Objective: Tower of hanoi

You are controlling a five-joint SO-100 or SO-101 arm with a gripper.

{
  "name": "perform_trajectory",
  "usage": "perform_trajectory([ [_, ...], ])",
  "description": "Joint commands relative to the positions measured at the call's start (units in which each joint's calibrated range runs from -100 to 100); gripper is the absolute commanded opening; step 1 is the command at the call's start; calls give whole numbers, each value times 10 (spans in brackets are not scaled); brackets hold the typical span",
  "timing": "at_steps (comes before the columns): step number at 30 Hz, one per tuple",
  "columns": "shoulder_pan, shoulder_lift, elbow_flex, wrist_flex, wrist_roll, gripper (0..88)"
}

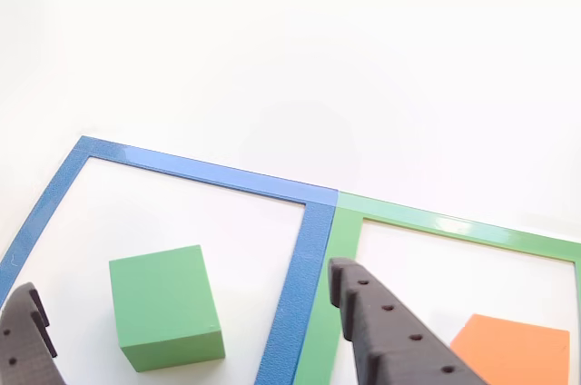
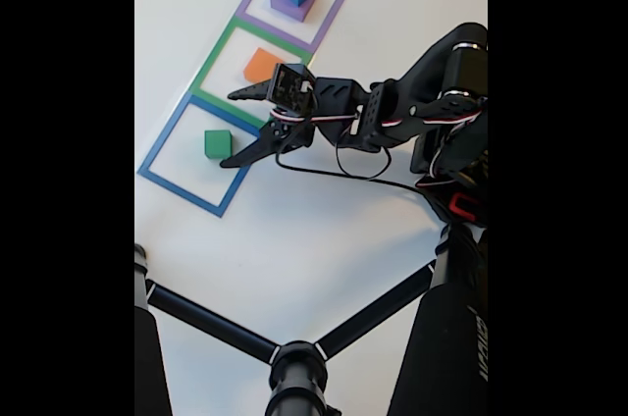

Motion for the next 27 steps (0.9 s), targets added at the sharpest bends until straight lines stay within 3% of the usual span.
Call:
perform_trajectory([
  [1, -17, 46, -37, -48, 5, 382],
  [27, -65, 210, -119, -119, 5, 344],
])
